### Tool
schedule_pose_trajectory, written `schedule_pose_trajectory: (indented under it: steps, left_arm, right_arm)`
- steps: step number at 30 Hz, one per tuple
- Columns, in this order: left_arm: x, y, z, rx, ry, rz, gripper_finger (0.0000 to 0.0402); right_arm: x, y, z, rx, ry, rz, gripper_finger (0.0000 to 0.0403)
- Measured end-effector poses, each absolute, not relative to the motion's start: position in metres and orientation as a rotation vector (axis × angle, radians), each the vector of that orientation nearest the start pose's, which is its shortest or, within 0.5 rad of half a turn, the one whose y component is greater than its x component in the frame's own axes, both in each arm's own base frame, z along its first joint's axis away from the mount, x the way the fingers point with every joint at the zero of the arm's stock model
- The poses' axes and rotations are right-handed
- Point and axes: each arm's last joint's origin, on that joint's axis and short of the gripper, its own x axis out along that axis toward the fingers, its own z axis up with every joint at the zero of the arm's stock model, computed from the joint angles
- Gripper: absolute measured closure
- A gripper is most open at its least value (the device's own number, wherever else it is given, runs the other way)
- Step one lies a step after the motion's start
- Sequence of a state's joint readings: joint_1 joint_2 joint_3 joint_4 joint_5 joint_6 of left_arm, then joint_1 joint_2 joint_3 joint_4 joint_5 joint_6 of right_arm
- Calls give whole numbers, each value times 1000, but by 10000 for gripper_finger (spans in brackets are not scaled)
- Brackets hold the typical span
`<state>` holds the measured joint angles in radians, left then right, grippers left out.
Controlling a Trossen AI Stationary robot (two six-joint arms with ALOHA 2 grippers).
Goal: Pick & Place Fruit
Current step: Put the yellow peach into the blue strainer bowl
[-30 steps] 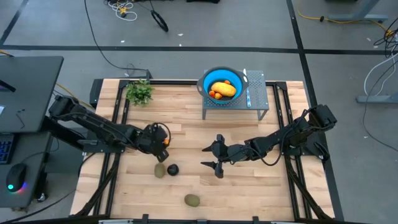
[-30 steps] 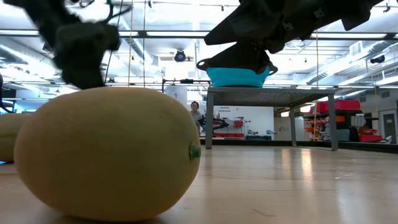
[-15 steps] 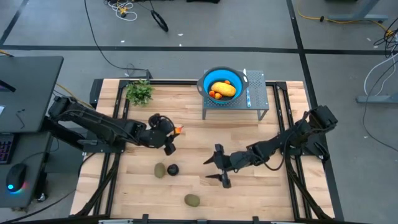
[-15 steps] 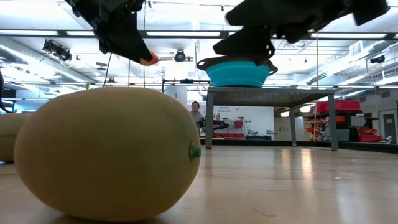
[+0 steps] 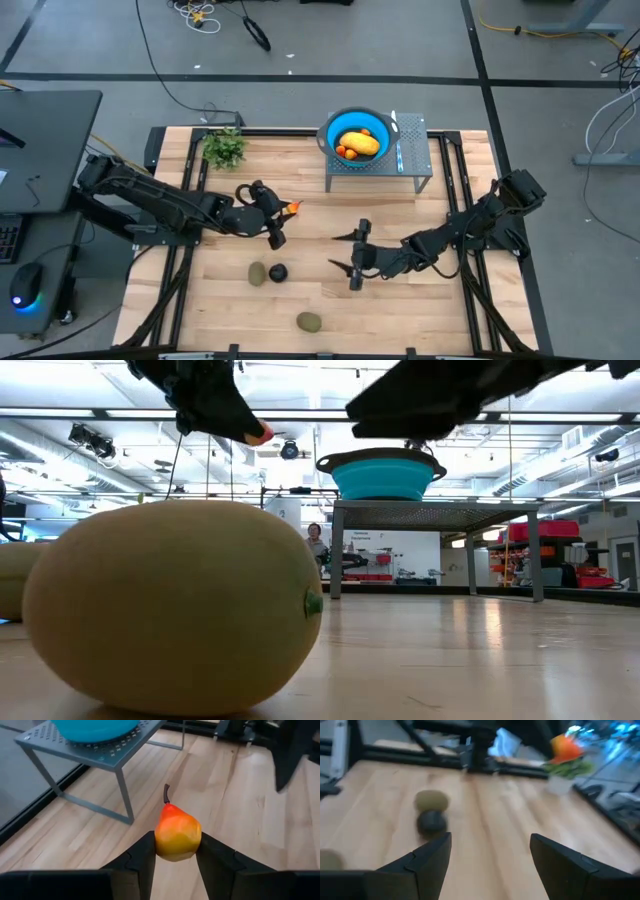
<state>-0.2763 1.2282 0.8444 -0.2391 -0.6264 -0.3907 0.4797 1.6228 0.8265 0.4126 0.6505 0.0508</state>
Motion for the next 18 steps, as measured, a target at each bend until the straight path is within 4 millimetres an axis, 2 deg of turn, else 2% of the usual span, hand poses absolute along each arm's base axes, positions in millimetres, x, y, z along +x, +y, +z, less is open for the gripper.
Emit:
schedule_pose_trajectory:
  steps: [4,11,18]
  left_arm:
    - [253,-55,267,-67,450,416,269]
    - [263,-43,280,-41,335,366,264]
    - [273,-14,297,26,196,357,270]
  right_arm:
    - [299,139,212,-193,275,-188,121]
    - [287,150,228,-230,220,-199,121]
    - [274,166,231,-276,206,-214,121]
